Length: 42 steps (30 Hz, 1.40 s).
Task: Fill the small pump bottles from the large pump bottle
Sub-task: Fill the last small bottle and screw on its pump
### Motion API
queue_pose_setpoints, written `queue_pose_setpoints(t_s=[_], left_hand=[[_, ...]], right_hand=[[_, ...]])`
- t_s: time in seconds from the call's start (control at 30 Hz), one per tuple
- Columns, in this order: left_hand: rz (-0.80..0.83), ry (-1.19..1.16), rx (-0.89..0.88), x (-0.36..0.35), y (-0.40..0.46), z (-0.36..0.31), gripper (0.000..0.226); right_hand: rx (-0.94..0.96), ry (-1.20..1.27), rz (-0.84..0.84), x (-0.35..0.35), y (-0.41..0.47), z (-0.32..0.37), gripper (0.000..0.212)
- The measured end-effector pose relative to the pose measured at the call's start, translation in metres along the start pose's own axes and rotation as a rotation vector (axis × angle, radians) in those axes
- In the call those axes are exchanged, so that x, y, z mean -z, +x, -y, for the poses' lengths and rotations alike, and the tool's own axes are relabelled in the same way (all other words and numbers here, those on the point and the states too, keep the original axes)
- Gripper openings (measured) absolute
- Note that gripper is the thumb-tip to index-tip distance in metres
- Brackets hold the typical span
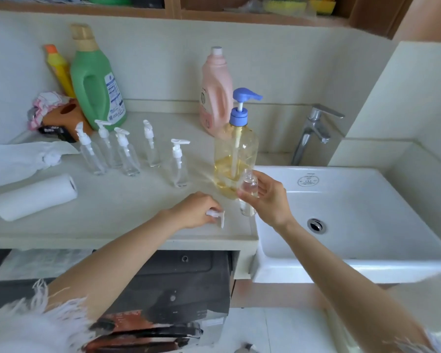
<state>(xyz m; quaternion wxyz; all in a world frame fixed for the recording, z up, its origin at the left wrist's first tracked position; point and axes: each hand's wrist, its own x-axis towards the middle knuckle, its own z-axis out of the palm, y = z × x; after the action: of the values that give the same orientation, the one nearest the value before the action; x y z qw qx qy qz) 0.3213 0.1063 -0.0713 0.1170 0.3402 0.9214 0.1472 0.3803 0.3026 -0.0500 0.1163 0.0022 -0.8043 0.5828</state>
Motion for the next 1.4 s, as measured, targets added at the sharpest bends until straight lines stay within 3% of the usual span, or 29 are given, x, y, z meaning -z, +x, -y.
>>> queue_pose_setpoints(t_s=[0.1, 0.2, 0.3, 0.4, 0.57, 0.8, 1.07, 1.27, 1.4], left_hand=[[-0.071, -0.003, -0.053, 0.013, -0.005, 0.008, 0.012], [-0.329, -0.095, -0.037, 0.043, -0.009, 0.021, 0.013], [-0.57, -0.432, 0.025, 0.09, -0.019, 0.025, 0.033], [-0.722, -0.785, -0.042, 0.13, -0.034, 0.021, 0.032], [-0.769, -1.158, -0.194, 0.15, -0.06, 0.013, 0.027], [-0.741, -1.177, -0.223, 0.144, -0.076, 0.012, 0.028], [-0.791, -1.158, -0.276, 0.157, -0.086, 0.017, 0.024], [-0.767, -1.035, -0.256, 0.142, -0.085, 0.023, 0.02], [-0.715, -0.928, -0.242, 0.141, -0.083, 0.026, 0.024]], right_hand=[[0.002, 0.001, -0.03, -0.007, -0.007, 0.004, 0.056], [0.018, -0.014, -0.049, -0.016, -0.01, 0.007, 0.05], [0.022, -0.023, -0.057, -0.031, -0.008, 0.013, 0.05], [0.022, -0.02, -0.053, -0.046, -0.006, 0.021, 0.05], [0.046, -0.039, -0.041, -0.065, -0.008, 0.032, 0.052], [0.037, -0.128, -0.069, -0.08, -0.01, 0.036, 0.063], [0.028, -0.166, -0.05, -0.096, -0.012, 0.042, 0.059], [0.036, -0.236, -0.037, -0.101, -0.01, 0.051, 0.049], [0.05, -0.262, -0.03, -0.111, -0.004, 0.044, 0.055]])
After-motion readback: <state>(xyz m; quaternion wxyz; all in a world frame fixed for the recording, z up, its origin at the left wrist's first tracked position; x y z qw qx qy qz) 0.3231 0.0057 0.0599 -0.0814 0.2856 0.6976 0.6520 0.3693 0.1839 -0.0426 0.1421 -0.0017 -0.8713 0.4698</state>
